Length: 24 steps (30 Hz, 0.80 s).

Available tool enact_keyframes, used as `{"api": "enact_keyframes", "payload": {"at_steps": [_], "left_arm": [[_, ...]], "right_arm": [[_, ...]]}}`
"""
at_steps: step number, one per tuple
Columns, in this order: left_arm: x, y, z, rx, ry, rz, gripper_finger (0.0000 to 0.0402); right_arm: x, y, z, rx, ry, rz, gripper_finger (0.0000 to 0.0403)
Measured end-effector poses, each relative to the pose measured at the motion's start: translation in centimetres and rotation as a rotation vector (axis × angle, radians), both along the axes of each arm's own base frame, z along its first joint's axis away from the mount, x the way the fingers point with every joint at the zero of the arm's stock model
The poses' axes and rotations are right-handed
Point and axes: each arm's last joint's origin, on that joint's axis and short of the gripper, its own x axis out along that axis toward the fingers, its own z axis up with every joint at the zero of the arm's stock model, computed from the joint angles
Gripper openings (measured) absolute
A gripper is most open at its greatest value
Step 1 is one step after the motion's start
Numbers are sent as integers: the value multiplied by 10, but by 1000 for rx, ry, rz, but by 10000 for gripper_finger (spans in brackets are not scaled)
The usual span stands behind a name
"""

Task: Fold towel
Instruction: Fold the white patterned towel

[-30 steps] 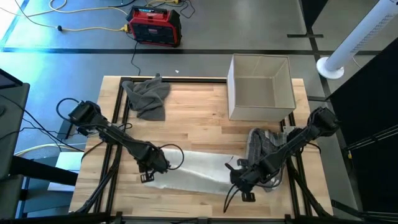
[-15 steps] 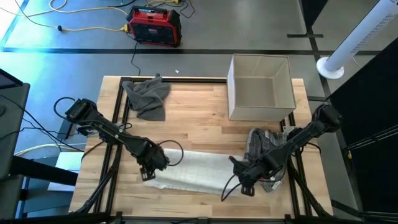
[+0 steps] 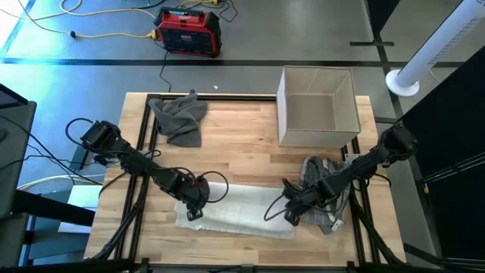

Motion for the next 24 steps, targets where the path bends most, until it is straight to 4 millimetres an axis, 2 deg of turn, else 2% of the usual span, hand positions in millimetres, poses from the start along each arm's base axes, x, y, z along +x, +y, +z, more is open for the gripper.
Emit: {"api": "enact_keyframes", "payload": {"at_steps": [10, 14, 17, 19, 22, 24], "left_arm": [[-12, -6, -1, -38, 58, 75, 2], [-7, 5, 12, -47, 28, 133, 5], [-2, 11, 32, -87, -48, 146, 7], [-4, 14, 45, -95, -74, 142, 7], [-12, 15, 62, -113, -116, 125, 7], [-23, 12, 66, -107, -114, 92, 7]], "right_arm": [[23, -64, 5, -93, 29, -170, 0], [29, -84, 26, -112, 152, -185, 0], [34, -84, 57, -115, 215, -185, 0], [39, -79, 80, -78, 229, -245, 0], [45, -69, 109, 4, 210, -375, 1], [46, -60, 121, 39, 189, -428, 8]]}}
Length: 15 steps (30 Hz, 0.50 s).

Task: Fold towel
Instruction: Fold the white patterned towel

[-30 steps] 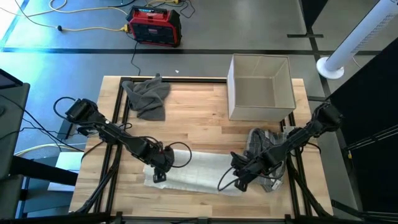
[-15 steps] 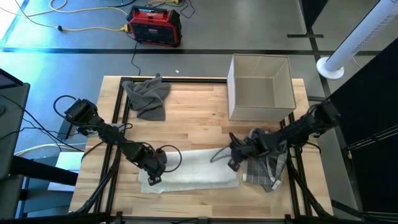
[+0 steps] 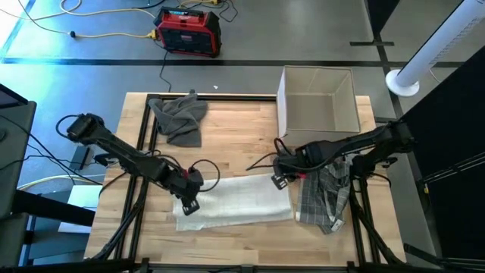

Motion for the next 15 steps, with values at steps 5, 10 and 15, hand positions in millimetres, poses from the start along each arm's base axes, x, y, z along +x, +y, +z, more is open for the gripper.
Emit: {"api": "enact_keyframes", "payload": {"at_steps": [5, 10, 15], "left_arm": [[-21, -13, 0, 45, -24, -91, 7], [-34, -19, -18, 82, -5, -120, 7], [-45, -22, -38, 78, 7, -117, 7]], "right_arm": [[-4, 17, 0, 51, -3, -108, 50], [-5, 26, -30, 52, 70, -159, 104], [1, 31, -62, 45, 113, -170, 147]]}}
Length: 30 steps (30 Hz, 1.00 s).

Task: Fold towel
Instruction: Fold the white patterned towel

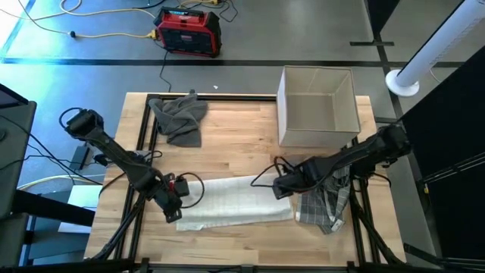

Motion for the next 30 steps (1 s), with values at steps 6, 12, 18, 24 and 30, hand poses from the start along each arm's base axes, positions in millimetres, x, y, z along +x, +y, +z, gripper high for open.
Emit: {"api": "enact_keyframes", "payload": {"at_steps": [6, 12, 18, 24, 30], "left_arm": [[-8, -5, -7, 12, 24, -25, 7], [-13, -6, -13, 7, 31, 3, 7], [-15, -7, -16, -1, 29, 4, 7], [-19, -10, -18, -58, 86, -10, 7], [-25, -13, -24, -103, 125, -1, 7]], "right_arm": [[11, 1, -31, -25, 79, 24, 153], [18, 2, -56, -18, 147, 56, 145], [24, -2, -61, 20, 133, 134, 22], [12, -22, -36, -21, 169, 153, 13], [-9, -40, 16, -62, 118, 132, 12]]}}
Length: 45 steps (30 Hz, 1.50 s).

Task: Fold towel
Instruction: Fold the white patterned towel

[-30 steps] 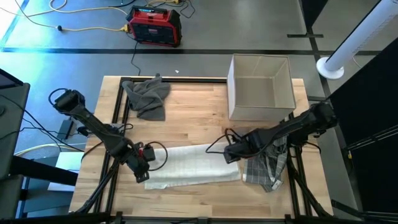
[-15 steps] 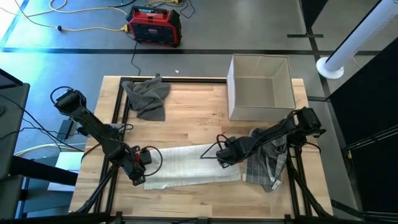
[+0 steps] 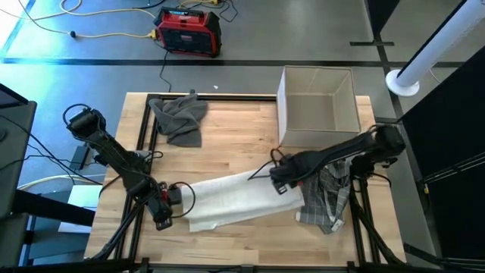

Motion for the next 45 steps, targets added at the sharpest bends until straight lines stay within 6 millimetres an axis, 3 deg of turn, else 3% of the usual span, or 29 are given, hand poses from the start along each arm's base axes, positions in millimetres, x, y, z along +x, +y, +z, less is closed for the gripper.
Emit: {"api": "enact_keyframes", "payload": {"at_steps": [7, 15, 22, 29, 35, 45], "left_arm": [[13, 14, -24, -50, -82, 148, 7], [45, 36, -27, 9, -254, 184, 7], [62, 58, -27, 94, -346, 275, 7], [68, 69, -26, 131, -367, 267, 7], [69, 70, -26, 131, -376, 265, 7], [67, 68, -23, 120, -390, 285, 7]], "right_arm": [[10, -3, 36, 54, -184, -2, 12], [70, 11, 58, 176, -518, 124, 11], [130, 22, 50, 219, -631, 292, 11], [177, 15, 32, 267, -711, 369, 11], [193, 12, 21, 286, -708, 332, 14], [194, 12, 23, 285, -721, 320, 172]]}}
